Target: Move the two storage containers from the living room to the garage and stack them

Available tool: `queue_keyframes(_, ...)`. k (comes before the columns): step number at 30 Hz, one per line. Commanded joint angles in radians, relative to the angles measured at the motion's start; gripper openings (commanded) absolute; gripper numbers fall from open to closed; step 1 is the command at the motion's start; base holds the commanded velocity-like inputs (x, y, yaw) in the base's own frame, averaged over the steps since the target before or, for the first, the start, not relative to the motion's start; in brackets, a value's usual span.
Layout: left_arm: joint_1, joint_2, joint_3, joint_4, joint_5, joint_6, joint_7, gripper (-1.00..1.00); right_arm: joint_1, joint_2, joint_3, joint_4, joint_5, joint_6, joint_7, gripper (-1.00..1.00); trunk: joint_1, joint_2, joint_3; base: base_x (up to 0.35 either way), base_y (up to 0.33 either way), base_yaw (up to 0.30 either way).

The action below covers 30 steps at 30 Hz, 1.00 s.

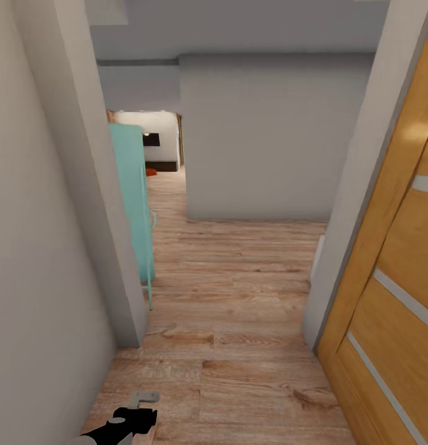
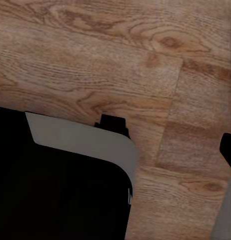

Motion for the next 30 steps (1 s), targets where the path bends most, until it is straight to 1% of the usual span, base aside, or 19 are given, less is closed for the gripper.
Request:
queue_keyframes(1,-0.002,0.0,-0.004,0.005,-0.001,-0.008,0.005,1.0,-0.001,0.0,0.001,0.001,0.006,-0.003,0.0,1.0,0.001,0.0,-0.001,0.338,-0.073,0.0)
queue_keyframes(22,0.001,0.003,-0.004,0.005,-0.001,-0.008,0.005,1.0,-0.001,0.0,0.001,0.001,0.009,-0.002,0.0,1.0,0.001,0.0,-0.001,0.338,-0.073,0.0)
queue_keyframes(30,0.001,0.003,-0.004,0.005,-0.001,-0.008,0.005,1.0,-0.001,-0.002,0.002,0.001,0.012,-0.001,0.0,1.0,0.001,0.0,-0.001,0.338,-0.014,0.0)
